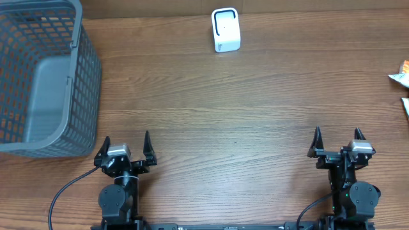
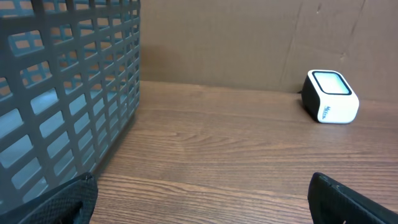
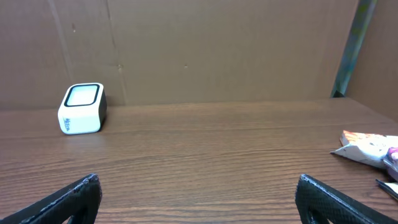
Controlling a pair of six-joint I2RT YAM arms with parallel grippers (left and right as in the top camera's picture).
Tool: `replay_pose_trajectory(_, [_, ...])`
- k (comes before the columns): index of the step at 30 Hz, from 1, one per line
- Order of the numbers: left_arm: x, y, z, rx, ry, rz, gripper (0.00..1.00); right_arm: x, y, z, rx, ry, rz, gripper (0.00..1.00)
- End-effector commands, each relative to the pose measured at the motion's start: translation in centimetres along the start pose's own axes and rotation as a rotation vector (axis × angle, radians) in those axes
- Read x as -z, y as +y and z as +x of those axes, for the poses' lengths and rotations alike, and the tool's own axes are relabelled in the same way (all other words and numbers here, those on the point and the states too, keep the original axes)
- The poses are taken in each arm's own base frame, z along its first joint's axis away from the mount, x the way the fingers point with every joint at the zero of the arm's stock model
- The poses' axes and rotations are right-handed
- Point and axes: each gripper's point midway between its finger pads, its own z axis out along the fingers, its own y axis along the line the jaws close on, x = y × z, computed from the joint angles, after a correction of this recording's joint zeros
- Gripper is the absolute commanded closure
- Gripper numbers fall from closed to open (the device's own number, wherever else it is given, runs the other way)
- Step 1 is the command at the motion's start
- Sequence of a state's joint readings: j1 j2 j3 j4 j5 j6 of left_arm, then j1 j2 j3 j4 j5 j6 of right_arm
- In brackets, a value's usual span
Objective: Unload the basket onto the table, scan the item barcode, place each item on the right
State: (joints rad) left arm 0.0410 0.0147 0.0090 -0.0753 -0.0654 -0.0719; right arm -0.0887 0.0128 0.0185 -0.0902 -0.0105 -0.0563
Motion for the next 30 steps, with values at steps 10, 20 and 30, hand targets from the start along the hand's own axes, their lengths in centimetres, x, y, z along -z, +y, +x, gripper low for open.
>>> replay_pose_trajectory(10, [0.03, -0.09, 0.03, -0.072, -0.004, 0.009, 0.0, -0.01, 0.06, 0.14, 0.005, -0.005, 0.0, 0.0])
replay_pose_trajectory(20, [0.03, -0.09, 0.03, -0.071, -0.004, 0.008, 0.0, -0.01, 0.06, 0.14, 0.005, -0.005, 0.0, 0.0])
replay_pose_trajectory(30, [0.04, -0.37, -0.02, -0.072, -0.006, 0.024, 0.0, -0.01, 0.06, 0.14, 0.005, -0.005, 0.0, 0.0])
